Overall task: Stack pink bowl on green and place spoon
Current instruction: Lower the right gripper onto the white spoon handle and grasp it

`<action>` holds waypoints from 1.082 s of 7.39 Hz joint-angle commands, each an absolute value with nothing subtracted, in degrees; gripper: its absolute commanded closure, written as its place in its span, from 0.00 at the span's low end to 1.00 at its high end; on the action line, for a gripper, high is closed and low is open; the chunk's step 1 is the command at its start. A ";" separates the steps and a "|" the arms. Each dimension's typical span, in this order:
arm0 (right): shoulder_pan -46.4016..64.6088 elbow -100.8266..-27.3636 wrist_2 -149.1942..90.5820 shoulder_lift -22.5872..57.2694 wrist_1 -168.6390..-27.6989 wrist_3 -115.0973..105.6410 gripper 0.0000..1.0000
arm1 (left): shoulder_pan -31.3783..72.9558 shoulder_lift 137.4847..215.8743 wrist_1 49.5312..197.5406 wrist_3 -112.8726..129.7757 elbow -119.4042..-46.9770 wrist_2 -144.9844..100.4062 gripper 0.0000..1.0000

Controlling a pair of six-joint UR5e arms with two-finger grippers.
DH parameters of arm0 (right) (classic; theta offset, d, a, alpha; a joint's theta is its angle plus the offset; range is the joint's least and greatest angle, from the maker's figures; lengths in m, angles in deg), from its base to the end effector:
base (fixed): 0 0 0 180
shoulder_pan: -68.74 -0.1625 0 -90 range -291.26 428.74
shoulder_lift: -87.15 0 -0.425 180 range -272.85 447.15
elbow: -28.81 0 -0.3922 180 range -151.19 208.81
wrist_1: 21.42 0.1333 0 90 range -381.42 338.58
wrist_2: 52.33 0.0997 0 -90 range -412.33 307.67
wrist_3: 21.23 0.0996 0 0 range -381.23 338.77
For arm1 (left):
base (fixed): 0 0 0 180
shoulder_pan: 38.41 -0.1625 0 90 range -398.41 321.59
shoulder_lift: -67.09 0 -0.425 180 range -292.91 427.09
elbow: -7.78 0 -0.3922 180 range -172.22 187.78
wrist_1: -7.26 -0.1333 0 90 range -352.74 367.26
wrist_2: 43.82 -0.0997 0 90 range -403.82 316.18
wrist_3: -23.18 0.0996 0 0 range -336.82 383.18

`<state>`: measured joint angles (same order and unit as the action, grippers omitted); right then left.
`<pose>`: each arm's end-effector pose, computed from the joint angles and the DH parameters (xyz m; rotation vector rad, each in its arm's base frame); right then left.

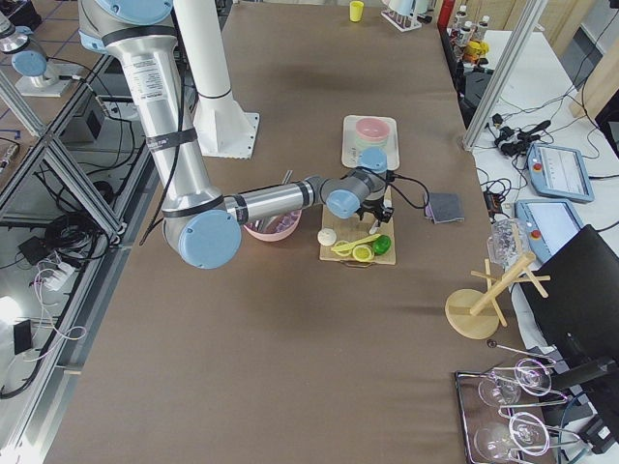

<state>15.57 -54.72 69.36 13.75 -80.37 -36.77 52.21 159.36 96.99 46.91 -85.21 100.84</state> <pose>-0.3178 -0.5595 0.4989 0.6197 -0.6815 -1.0505 -0.0576 -0.5111 0.5999 0.2818 0.9221 0.4134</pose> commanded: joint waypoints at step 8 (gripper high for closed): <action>16.53 -53.98 69.22 14.20 -81.28 -36.79 0.80 | 52.03 159.37 96.99 46.91 -85.21 100.67 0.01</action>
